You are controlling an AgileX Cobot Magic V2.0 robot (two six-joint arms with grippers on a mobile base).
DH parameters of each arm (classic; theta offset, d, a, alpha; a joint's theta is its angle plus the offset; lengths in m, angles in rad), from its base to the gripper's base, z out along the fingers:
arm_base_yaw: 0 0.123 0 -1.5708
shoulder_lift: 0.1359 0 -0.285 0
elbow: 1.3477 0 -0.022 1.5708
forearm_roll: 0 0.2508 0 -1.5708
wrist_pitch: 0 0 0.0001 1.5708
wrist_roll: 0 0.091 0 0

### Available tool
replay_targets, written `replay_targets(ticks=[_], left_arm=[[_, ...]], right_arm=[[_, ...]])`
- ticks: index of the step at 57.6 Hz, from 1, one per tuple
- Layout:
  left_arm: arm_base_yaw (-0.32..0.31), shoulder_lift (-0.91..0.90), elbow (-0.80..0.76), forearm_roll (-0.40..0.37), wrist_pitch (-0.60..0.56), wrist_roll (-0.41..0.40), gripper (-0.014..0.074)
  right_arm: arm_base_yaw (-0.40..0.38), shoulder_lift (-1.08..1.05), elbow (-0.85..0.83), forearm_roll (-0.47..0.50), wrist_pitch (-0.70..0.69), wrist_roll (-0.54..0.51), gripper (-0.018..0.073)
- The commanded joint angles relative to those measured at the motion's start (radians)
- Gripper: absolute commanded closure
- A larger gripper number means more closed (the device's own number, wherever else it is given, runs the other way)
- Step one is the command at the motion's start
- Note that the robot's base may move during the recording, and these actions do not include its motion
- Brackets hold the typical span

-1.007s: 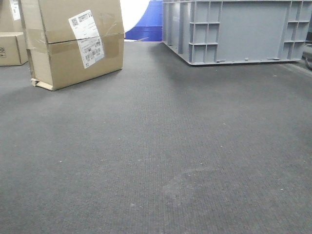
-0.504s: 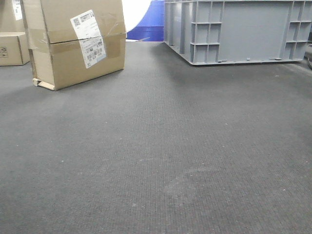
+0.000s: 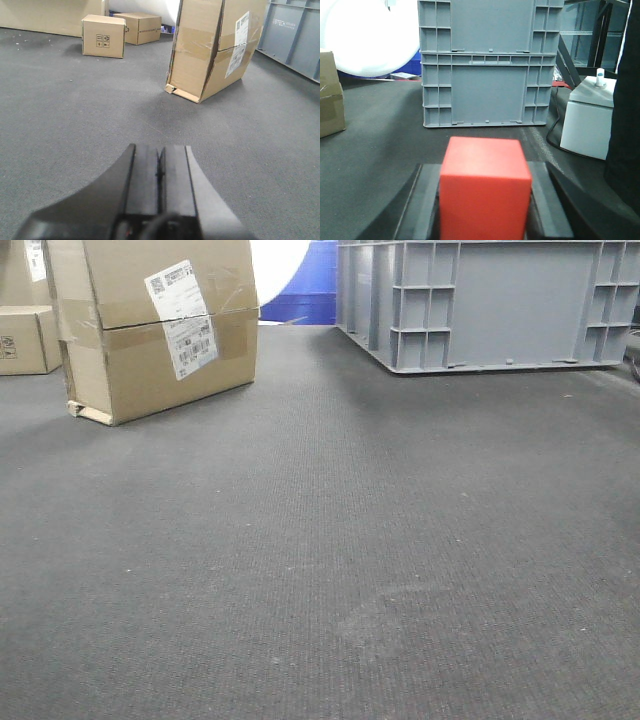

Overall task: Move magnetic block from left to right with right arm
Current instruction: 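Hold the base still at the new table with the cube gripped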

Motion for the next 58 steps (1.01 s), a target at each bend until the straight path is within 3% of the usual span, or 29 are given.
replay_targets(ticks=[1,13,25,40,58], left_arm=[[0.001,-0.009,0.01,-0.003,-0.085,-0.008,0.0722],[0.001,-0.009,0.01,-0.003,-0.085,-0.008,0.0722],[0.001,-0.009,0.01,-0.003,-0.085,-0.008,0.0722],[0.001,-0.009,0.01,-0.003,-0.085,-0.008,0.0722],[0.001,-0.009,0.01,-0.003,-0.085,-0.008,0.0722]], right_arm=[[0.0,0.009,-0.032,-0.001,-0.1,-0.01,0.0263],[0.0,0.015,-0.041,0.003,-0.107,-0.01,0.0263],[0.0,0.126,-0.17,0.003,0.078,-0.01,0.0263],[0.004,0.319,-0.256,0.003,0.152,0.0,0.0263],[0.124,0.524,-0.273,0.003,0.233,0.009,0.0263]])
